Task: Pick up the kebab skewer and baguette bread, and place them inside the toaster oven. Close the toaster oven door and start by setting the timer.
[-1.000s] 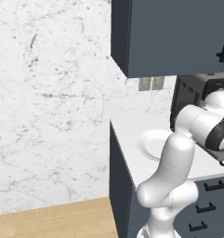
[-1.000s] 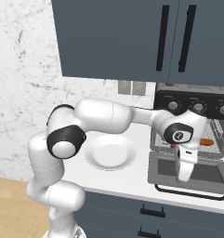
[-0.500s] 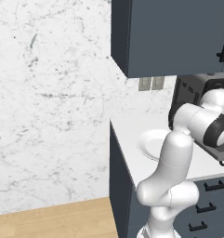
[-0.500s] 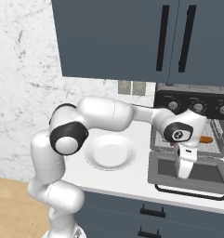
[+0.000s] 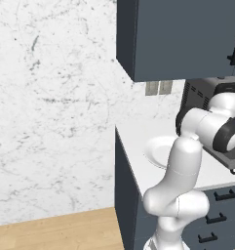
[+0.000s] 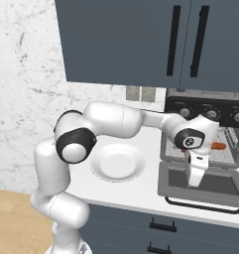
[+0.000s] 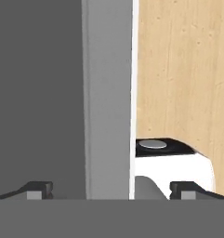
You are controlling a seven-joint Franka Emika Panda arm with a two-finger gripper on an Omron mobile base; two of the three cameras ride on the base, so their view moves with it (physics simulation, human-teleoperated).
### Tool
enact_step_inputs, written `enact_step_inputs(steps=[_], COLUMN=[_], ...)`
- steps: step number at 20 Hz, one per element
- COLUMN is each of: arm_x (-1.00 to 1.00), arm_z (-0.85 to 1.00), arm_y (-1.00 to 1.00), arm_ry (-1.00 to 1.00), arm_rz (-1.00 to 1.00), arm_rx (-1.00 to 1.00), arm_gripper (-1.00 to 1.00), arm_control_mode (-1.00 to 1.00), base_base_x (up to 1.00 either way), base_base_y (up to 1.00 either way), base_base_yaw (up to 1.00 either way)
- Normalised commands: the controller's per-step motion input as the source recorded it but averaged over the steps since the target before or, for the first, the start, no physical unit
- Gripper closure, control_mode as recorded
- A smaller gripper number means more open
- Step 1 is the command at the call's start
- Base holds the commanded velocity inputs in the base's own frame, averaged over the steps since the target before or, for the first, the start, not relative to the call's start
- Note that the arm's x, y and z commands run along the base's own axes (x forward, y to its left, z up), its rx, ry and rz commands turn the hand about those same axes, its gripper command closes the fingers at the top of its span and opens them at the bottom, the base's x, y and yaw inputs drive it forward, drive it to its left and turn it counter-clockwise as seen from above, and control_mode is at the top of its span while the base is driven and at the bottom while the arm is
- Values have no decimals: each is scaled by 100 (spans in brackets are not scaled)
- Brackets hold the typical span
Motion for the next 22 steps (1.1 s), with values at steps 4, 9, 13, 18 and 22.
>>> enact_step_inputs(steps=[4, 9, 13, 18, 22], arm_x=[41, 55, 54, 55, 42], arm_z=[-10, -5, -8, -4, -4], arm_y=[27, 19, 7, 0, 0], arm_ry=[-5, -4, -2, -1, -1], arm_rz=[0, 0, 0, 0, 0], arm_rx=[0, 0, 0, 0, 0], arm_gripper=[-100, -100, -100, -100, -100], arm_control_mode=[-100, -100, -100, -100, -100], base_base_x=[0, 0, 0, 0, 0], base_base_y=[0, 0, 0, 0, 0], base_base_yaw=[0, 0, 0, 0, 0])
